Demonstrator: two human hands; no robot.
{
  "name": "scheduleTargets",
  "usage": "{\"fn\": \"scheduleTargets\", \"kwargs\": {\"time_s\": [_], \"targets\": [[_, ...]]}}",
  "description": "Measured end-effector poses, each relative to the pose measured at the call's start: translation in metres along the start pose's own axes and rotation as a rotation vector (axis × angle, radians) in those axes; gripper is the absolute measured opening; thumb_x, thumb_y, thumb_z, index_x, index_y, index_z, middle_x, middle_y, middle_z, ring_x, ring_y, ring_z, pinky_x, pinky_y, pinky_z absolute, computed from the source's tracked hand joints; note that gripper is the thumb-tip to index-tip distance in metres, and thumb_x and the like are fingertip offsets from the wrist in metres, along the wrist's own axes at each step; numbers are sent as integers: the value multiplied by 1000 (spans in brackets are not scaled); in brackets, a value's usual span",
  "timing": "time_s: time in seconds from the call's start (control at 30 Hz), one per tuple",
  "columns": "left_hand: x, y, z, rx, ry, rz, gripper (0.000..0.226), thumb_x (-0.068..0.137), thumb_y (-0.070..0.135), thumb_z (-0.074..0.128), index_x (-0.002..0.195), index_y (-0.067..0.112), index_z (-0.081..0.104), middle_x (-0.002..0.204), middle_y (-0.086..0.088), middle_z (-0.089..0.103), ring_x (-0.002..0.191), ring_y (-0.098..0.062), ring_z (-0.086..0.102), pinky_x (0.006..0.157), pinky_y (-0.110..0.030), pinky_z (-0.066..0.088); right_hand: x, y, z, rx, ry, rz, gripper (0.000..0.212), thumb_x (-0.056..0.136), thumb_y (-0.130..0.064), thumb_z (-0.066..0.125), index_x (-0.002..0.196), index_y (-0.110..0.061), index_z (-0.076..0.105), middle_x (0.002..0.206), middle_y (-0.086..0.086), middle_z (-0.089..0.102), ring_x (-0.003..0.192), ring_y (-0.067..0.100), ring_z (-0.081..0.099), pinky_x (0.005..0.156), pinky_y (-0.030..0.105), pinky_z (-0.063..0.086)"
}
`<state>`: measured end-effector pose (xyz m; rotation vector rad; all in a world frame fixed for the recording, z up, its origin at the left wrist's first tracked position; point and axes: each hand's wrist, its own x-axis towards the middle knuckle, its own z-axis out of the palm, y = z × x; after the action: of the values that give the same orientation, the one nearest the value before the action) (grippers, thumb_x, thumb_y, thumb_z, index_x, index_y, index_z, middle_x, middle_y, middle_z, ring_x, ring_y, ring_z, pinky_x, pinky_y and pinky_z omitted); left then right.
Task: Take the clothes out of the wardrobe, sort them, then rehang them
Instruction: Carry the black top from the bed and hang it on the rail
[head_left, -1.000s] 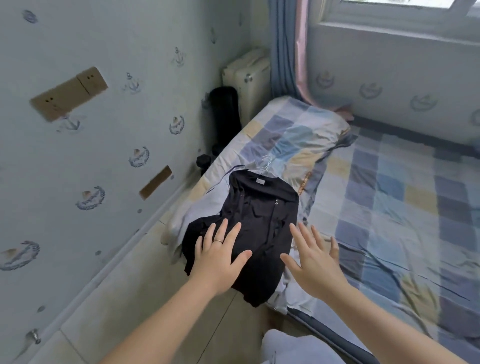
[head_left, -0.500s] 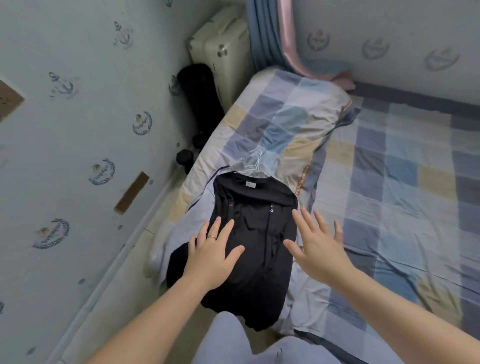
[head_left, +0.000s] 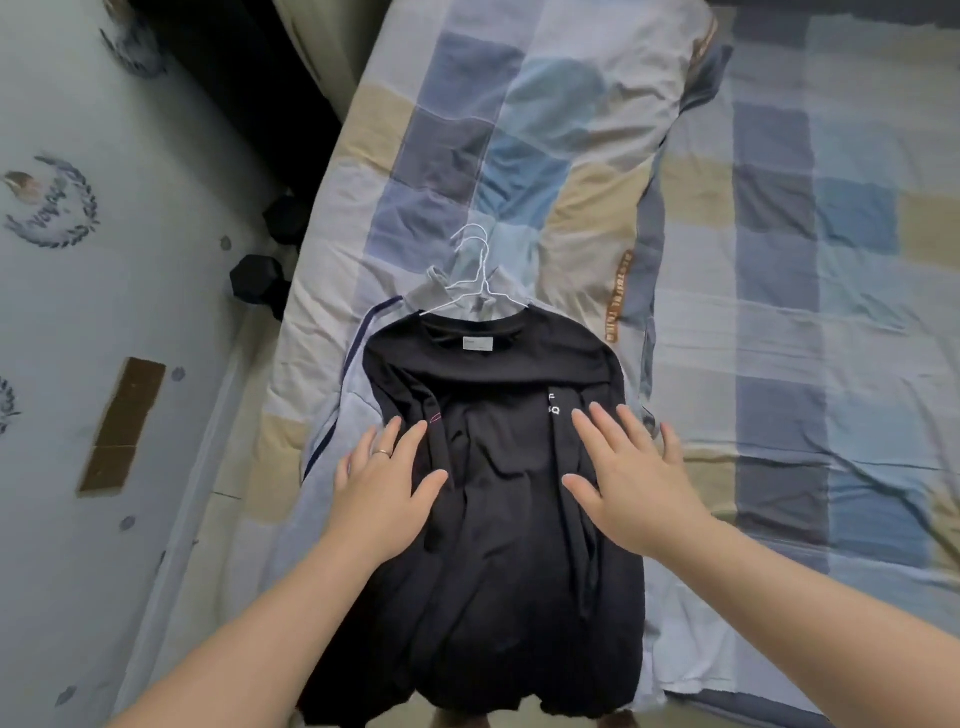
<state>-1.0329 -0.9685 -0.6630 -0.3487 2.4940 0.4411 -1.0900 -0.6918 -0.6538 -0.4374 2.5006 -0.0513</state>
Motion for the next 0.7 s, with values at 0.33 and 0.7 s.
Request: {"fn": "scheduleTargets", "kwargs": {"time_s": [0.33, 0.7], "targets": [[191, -56, 27, 78, 260, 122, 65, 93, 45, 58, 152, 27, 37, 162, -3, 29, 148, -28, 21, 117, -47, 21, 191, 31, 59, 12, 40, 187, 74, 95, -56, 36, 155, -28, 2, 164, -5, 7, 150, 22, 6, 117, 54, 11], [251, -59, 17, 59, 297, 30, 36, 101, 25, 49, 135, 14, 55, 134, -18, 53, 122, -41, 49, 101, -50, 39, 272, 46, 54, 271, 64, 359, 51, 95, -35, 47, 139, -13, 38, 140, 18, 42, 127, 40, 43, 104, 48, 40]]}}
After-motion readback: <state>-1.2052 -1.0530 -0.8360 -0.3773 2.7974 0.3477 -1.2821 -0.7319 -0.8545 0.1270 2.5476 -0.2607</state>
